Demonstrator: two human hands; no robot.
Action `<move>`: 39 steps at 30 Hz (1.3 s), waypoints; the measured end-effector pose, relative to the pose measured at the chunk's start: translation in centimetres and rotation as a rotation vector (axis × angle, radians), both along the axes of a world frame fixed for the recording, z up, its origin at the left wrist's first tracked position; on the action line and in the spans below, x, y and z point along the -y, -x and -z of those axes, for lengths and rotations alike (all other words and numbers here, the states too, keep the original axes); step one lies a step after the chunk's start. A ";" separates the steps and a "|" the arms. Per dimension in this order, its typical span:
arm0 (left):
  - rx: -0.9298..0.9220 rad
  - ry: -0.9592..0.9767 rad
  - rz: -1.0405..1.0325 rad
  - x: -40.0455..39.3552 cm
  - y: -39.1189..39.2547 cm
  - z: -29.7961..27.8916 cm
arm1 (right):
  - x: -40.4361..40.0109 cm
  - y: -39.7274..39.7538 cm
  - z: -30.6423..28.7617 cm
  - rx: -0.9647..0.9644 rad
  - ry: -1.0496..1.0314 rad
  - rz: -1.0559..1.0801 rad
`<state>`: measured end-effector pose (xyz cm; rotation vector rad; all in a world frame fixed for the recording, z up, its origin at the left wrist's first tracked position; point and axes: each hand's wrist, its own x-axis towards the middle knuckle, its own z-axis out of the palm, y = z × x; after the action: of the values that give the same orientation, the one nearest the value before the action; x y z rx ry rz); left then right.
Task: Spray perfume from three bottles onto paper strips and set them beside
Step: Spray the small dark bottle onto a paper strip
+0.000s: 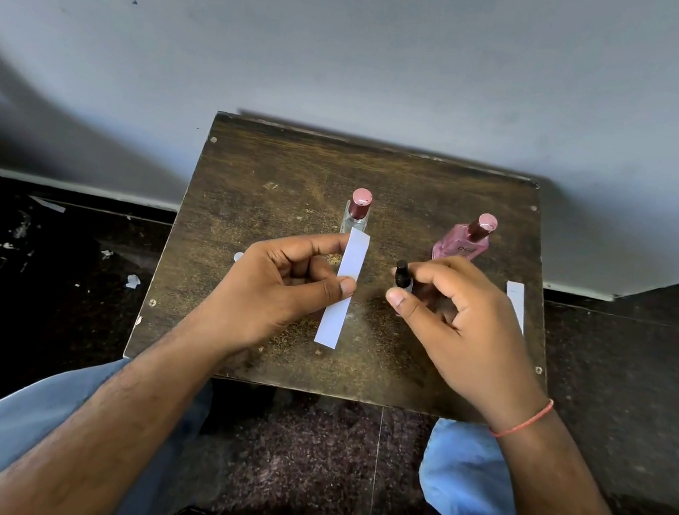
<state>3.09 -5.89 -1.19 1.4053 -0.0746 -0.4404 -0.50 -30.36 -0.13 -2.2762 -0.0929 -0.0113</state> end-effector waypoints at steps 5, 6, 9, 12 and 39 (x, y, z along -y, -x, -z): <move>-0.009 -0.019 -0.008 0.1 0.1 -0.2 | 0.5 0.1 0.0 -0.054 -0.054 -0.006; -0.010 -0.019 -0.009 0.1 0.1 -0.2 | 0.6 0.1 0.0 -0.062 -0.057 -0.014; -0.010 -0.018 -0.009 0.1 0.1 -0.2 | 0.9 0.2 0.0 -0.092 -0.055 -0.032; -0.020 -0.007 -0.016 0.1 0.1 -0.2 | 1.1 0.4 0.0 -0.111 -0.061 -0.035; -0.035 0.018 -0.057 -0.3 0.0 -0.4 | -7.2 4.8 -1.4 0.446 0.000 0.051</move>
<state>3.09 -5.60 -0.77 1.3785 -0.0103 -0.4158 -5.28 -23.20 1.23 -2.2378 -0.2676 -0.5461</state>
